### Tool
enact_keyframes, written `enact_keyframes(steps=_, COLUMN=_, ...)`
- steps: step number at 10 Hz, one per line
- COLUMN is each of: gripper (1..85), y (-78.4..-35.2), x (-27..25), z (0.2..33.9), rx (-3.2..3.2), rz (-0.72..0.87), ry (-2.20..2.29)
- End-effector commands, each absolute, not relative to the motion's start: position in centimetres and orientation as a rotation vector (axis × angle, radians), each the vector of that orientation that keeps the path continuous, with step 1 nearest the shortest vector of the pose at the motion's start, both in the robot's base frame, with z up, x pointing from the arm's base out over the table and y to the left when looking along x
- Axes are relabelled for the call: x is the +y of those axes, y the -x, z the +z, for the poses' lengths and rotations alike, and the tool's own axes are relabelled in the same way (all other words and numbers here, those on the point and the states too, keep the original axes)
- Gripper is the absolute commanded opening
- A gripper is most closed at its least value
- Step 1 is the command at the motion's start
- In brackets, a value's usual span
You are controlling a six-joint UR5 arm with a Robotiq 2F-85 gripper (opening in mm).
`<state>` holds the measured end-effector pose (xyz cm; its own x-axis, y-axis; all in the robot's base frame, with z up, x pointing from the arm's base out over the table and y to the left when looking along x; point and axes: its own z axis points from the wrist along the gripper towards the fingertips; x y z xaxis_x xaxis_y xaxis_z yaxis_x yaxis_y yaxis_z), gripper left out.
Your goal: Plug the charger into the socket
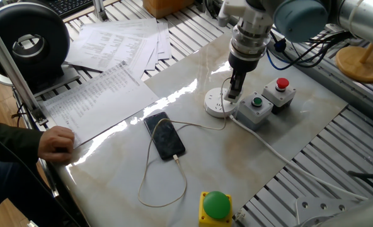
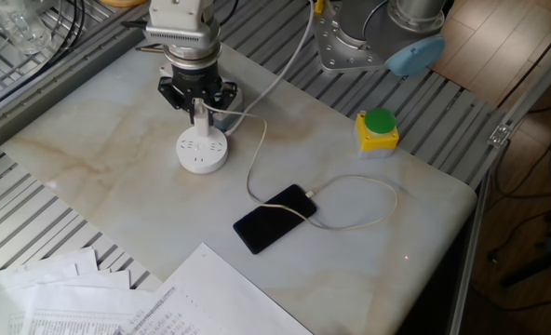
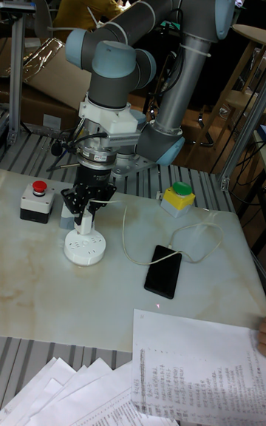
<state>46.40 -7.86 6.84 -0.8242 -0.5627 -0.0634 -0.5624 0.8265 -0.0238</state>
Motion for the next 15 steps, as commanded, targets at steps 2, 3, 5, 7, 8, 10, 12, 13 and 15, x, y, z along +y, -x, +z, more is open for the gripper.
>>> enact_keyframes(steps=2, gripper=1.0, y=-47.0, x=-7.6, z=6.5, rx=2.921, rz=0.004, ry=0.889)
enact_keyframes(steps=3, gripper=1.0, y=-46.9, x=-7.6, z=6.7, rx=2.922, rz=0.007, ry=0.889)
enact_keyframes(steps=5, gripper=1.0, y=-46.6, x=-7.8, z=7.4, rx=2.938, rz=0.001, ry=0.895)
enact_keyframes(steps=7, gripper=1.0, y=-46.9, x=-7.5, z=7.0, rx=2.933, rz=0.016, ry=0.878)
enact_keyframes(steps=8, gripper=1.0, y=-47.2, x=-7.4, z=6.6, rx=2.924, rz=0.019, ry=0.869)
enact_keyframes(steps=10, gripper=1.0, y=-47.4, x=-7.2, z=6.3, rx=2.920, rz=0.031, ry=0.856)
enact_keyframes(steps=12, gripper=1.0, y=-46.9, x=-7.7, z=7.5, rx=2.941, rz=0.017, ry=0.873)
enact_keyframes(steps=13, gripper=1.0, y=-46.6, x=-7.8, z=8.1, rx=2.952, rz=0.025, ry=0.881)
enact_keyframes(steps=15, gripper=1.0, y=-46.5, x=-7.9, z=8.4, rx=2.956, rz=0.045, ry=0.882)
